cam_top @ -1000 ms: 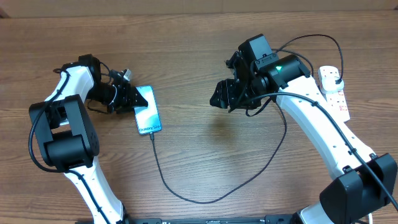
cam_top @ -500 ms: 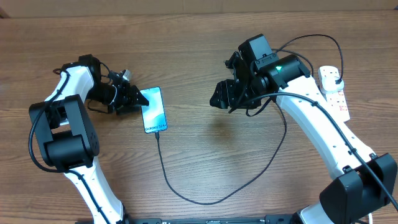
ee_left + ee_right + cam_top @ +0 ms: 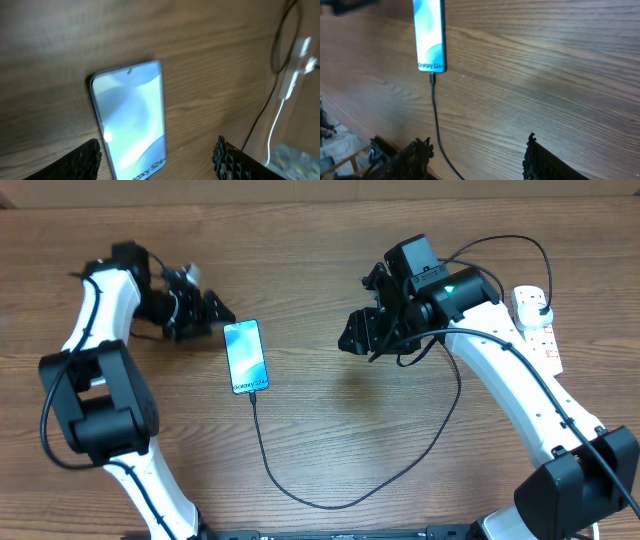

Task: Plug charger to phone and switch on socket
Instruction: 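Raise the left gripper away and move the right gripper toward the power strip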

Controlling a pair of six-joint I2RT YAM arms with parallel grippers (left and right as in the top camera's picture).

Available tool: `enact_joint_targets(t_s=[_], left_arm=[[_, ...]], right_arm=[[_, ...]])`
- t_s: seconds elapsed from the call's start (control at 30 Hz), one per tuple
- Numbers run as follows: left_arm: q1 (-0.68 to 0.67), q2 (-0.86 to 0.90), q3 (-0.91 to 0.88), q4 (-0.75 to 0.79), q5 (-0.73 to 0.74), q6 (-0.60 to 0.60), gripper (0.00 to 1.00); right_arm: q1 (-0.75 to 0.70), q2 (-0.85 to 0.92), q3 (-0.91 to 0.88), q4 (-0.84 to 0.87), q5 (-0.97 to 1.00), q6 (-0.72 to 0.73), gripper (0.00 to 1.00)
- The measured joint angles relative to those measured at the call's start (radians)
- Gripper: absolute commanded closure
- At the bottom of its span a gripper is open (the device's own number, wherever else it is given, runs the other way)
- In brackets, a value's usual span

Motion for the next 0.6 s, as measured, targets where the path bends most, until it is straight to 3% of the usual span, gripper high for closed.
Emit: enact_joint_targets(t_s=[0.03, 0.07, 0.33, 0.6], left_arm=[[0.0, -0.022, 0.021, 0.0, 0.0, -0.007, 0.21], [0.0, -0.048, 0.04, 0.0, 0.0, -0.013, 0.0], [0.0, -0.258, 0.107, 0.031, 0.005, -0.072, 0.0], [0.0, -0.273, 0.108, 0.031, -0.034, -0.091, 0.0]], right_arm=[[-0.009, 0.0, 0.0, 0.0, 0.0, 0.0, 0.38], [-0.021, 0.0, 0.0, 0.0, 0.0, 0.0, 0.38], [-0.216, -0.048, 0.0, -0.081, -0.001, -0.021, 0.34], [-0.435, -0.177, 0.0, -0.23, 0.001, -0.085, 0.33]])
